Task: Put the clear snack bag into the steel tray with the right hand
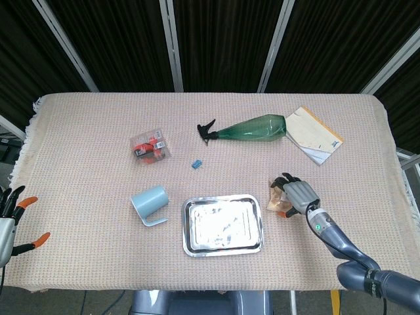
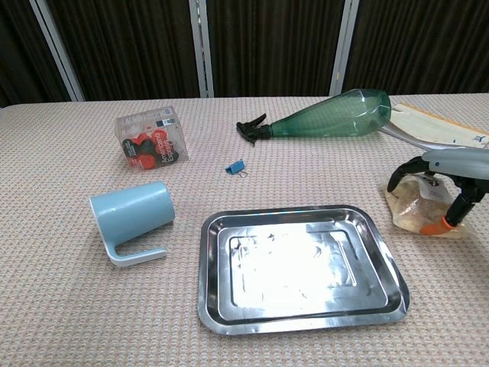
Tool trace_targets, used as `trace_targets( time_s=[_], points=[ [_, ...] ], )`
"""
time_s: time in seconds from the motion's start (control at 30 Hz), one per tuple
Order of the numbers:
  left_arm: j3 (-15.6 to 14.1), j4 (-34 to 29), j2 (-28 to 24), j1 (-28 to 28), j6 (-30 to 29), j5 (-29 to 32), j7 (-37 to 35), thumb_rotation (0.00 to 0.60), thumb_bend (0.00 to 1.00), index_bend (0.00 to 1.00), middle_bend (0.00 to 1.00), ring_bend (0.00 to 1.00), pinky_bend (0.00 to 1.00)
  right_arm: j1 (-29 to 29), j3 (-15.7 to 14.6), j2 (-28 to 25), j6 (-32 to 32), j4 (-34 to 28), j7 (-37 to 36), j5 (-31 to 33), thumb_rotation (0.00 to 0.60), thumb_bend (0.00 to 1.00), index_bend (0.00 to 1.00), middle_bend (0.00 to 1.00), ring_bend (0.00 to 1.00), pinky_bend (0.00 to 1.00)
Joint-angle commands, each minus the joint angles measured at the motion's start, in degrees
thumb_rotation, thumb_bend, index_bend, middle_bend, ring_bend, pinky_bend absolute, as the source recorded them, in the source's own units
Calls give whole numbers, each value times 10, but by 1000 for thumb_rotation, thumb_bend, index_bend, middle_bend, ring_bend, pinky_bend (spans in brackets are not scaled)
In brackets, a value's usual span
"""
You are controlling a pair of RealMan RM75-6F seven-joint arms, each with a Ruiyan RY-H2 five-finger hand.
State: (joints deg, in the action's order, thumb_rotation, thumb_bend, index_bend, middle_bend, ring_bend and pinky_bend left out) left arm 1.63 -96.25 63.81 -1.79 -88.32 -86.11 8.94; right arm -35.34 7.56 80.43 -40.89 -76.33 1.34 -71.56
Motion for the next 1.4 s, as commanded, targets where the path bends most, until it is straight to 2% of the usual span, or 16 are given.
trace_targets(
  time_s=[0.03, 0.27, 0.7, 0.9, 1.1, 1.23, 1.33, 1.37, 1.4],
  points=[
    [-1, 2, 0, 1, 0, 2, -2, 474, 41, 233, 51, 3, 0, -1, 2, 4, -7, 8, -6, -1, 600, 269, 413, 332, 213, 389],
    [-1, 4, 3, -1, 5, 2, -3, 478, 39, 233, 51, 2, 0, 7, 3, -16, -37, -8, -33, -25, 600, 317, 514, 426, 325, 492],
    [1, -2, 2, -6, 10, 1, 3, 478, 40, 234, 50, 3, 0, 17, 7, -69, -149, -148, -88, -139, 600, 321, 519, 438, 337, 503],
    [1, -3, 1, -7, 12, 3, 4, 477, 40, 233, 51, 3, 0, -3, -2, -52, -144, -185, -86, -172, 600, 320, 510, 435, 334, 503],
    [1, -1, 0, -6, 13, 7, 2, 477, 40, 233, 51, 2, 0, -26, -1, -14, -120, -184, -65, -162, 600, 320, 502, 416, 318, 504],
    [2, -1, 0, -7, 16, 9, 1, 476, 40, 233, 51, 2, 0, -42, 1, 18, -97, -170, -39, -141, 600, 318, 399, 332, 258, 469],
    [1, 0, 1, -7, 16, 9, 0, 476, 41, 233, 50, 2, 0, -50, -1, 30, -81, -164, -15, -125, 600, 257, 127, 125, 86, 247],
    [1, 1, 1, -7, 17, 9, 0, 478, 42, 232, 50, 3, 0, -53, -2, 31, -75, -163, -6, -120, 600, 194, 42, 51, 28, 134],
    [1, 1, 1, -7, 17, 10, -1, 478, 41, 232, 51, 2, 0, -55, -4, 32, -70, -163, 7, -114, 600, 145, 12, 18, 6, 73]
  ],
)
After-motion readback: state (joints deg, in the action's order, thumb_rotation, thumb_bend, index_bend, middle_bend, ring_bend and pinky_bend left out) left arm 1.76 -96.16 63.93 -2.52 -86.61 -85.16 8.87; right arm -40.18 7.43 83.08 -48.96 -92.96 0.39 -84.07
